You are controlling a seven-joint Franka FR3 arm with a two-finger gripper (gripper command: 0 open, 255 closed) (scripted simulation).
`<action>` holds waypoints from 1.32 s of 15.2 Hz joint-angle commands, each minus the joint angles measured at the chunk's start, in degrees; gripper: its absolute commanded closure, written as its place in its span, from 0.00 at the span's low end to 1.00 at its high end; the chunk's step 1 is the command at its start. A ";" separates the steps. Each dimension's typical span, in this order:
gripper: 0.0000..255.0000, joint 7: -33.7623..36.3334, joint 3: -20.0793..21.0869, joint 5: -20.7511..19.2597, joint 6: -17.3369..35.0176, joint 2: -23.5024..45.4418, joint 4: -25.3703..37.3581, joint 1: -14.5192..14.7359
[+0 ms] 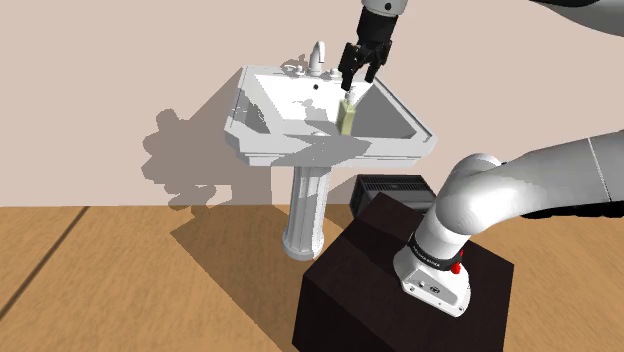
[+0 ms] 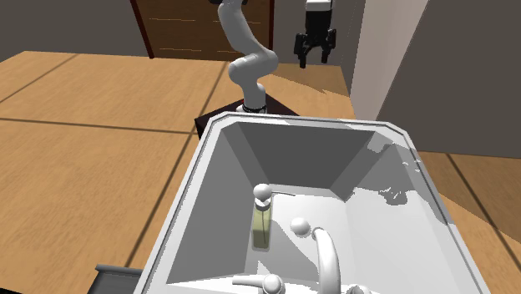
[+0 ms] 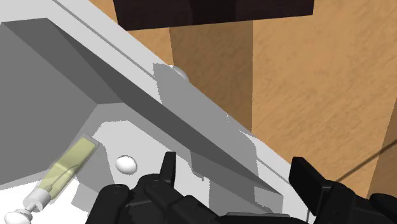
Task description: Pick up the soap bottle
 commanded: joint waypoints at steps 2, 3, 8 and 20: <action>0.00 -0.78 -0.88 -0.58 1.37 0.66 -0.64 -0.39; 0.00 -1.54 -1.75 -1.14 2.75 1.40 -1.22 -0.79; 0.00 -5.29 -6.16 -3.70 9.73 6.06 -3.11 -2.76; 0.00 -14.47 -16.70 -6.25 25.71 23.20 -0.59 -6.28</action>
